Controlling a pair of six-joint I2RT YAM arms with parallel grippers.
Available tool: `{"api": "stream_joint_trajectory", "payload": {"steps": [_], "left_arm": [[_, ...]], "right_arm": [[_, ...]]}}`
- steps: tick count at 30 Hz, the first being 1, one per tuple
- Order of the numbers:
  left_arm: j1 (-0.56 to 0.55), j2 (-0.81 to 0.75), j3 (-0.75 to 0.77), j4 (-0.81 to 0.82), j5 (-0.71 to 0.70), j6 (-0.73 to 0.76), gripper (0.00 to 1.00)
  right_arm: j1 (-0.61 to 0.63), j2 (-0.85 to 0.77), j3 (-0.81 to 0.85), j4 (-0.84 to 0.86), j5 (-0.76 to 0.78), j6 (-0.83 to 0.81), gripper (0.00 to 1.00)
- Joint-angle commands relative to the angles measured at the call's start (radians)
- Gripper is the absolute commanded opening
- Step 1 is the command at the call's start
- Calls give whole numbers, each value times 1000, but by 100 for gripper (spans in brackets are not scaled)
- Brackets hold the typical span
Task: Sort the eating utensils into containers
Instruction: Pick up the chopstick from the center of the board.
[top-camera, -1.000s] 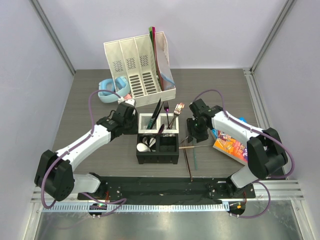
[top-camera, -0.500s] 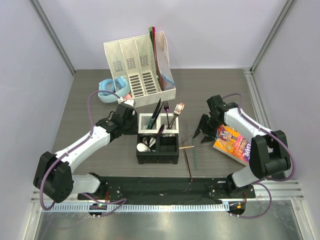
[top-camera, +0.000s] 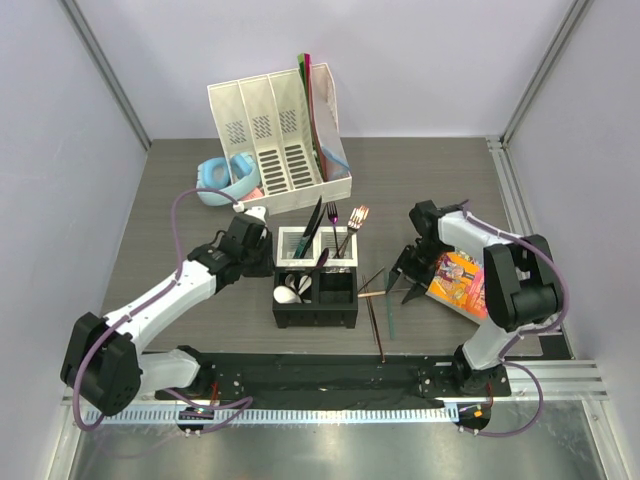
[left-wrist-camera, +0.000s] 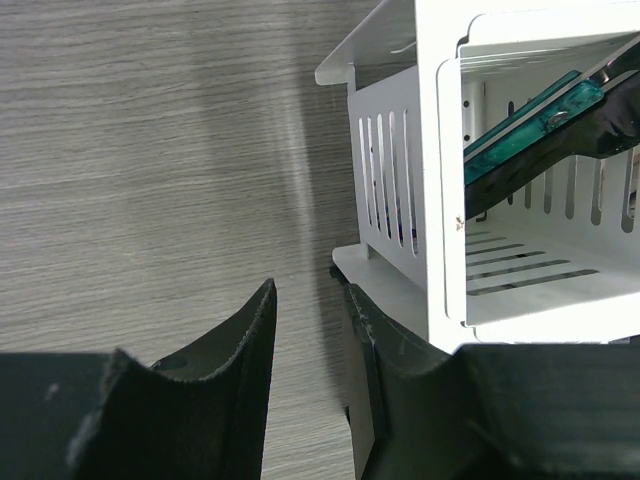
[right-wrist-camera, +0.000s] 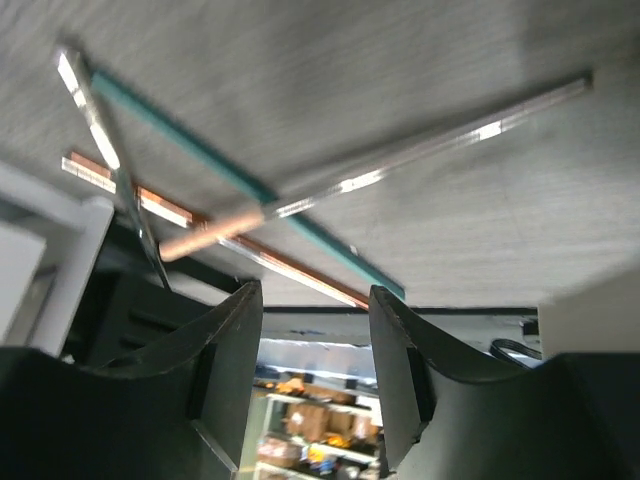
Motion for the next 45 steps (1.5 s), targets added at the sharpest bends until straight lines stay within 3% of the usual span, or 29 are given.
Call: {"api": "stream_joint_trajectory", "payload": {"steps": [1, 12, 16, 17, 22, 36, 45], "left_arm": [[-3, -31, -3, 13, -27, 22, 34], [-3, -47, -6, -3, -58, 34, 34], [-3, -47, -7, -3, -61, 34, 34], [-3, -47, -9, -1, -61, 36, 34], [-4, -44, -6, 0, -61, 41, 34], [-3, -20, 3, 16, -42, 36, 34], [10, 8, 12, -29, -91, 8, 34]], "right_arm": [[-7, 67, 16, 64, -24, 99, 52], [-14, 214, 97, 115, -56, 137, 44], [-13, 222, 104, 93, -47, 134, 26], [-14, 220, 103, 92, -48, 133, 16], [-13, 200, 103, 87, -58, 124, 2], [-13, 90, 247, -20, -13, 67, 1], [52, -16, 361, -36, 169, -125, 1]]}}
